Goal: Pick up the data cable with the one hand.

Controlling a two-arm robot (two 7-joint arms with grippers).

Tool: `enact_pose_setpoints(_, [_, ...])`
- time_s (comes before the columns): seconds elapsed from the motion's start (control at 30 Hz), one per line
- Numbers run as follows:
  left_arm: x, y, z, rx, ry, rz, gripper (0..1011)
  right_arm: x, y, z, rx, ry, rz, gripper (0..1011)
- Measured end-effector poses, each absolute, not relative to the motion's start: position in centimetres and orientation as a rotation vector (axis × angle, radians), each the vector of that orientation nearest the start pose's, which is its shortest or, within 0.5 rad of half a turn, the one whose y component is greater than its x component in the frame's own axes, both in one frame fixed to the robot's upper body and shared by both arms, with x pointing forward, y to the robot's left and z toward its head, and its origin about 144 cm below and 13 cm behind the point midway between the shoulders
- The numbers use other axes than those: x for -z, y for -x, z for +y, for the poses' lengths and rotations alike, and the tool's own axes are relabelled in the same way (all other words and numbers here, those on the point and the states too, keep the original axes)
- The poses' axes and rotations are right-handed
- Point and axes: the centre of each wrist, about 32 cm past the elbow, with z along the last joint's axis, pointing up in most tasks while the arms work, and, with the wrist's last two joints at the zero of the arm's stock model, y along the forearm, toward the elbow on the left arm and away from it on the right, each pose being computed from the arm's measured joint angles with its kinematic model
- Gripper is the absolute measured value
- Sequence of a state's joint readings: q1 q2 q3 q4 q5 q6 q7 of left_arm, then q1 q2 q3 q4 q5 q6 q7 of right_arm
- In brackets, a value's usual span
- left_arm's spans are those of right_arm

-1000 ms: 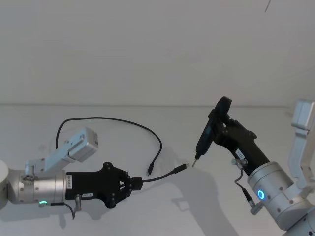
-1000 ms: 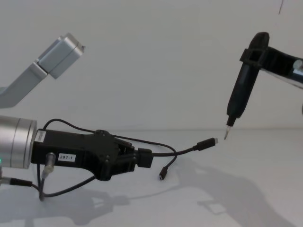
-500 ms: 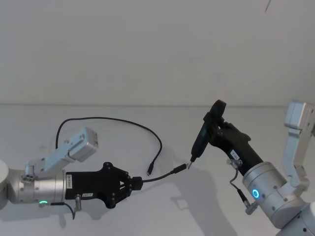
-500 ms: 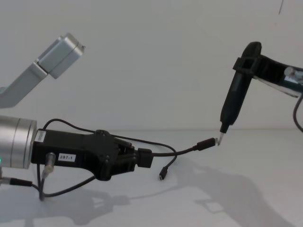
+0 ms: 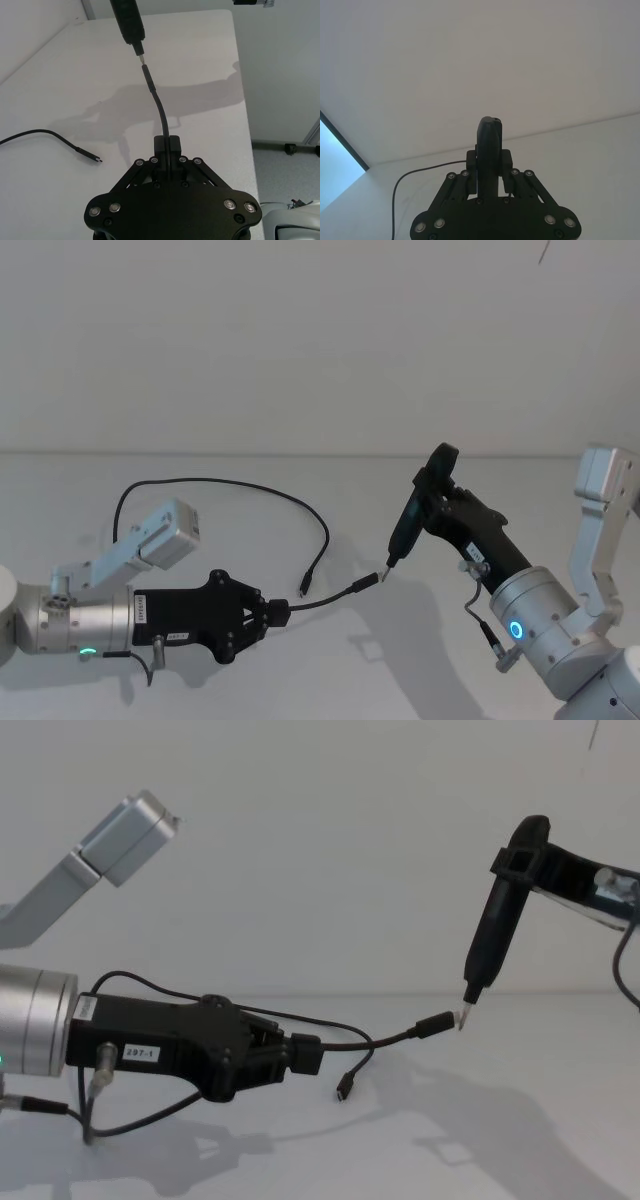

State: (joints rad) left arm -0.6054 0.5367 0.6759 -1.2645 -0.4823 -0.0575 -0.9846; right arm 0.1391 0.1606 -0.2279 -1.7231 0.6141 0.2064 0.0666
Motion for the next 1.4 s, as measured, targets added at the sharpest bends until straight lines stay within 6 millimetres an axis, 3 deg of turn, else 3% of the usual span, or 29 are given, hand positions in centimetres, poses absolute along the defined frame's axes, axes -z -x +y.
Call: enact_pose_setpoints(1.4, [-121.55,-57.30,26.68,-0.239,-0.249,-0.125,44,-122.89,-48.60,-19.54,1.144,-0.329,0.310,279])
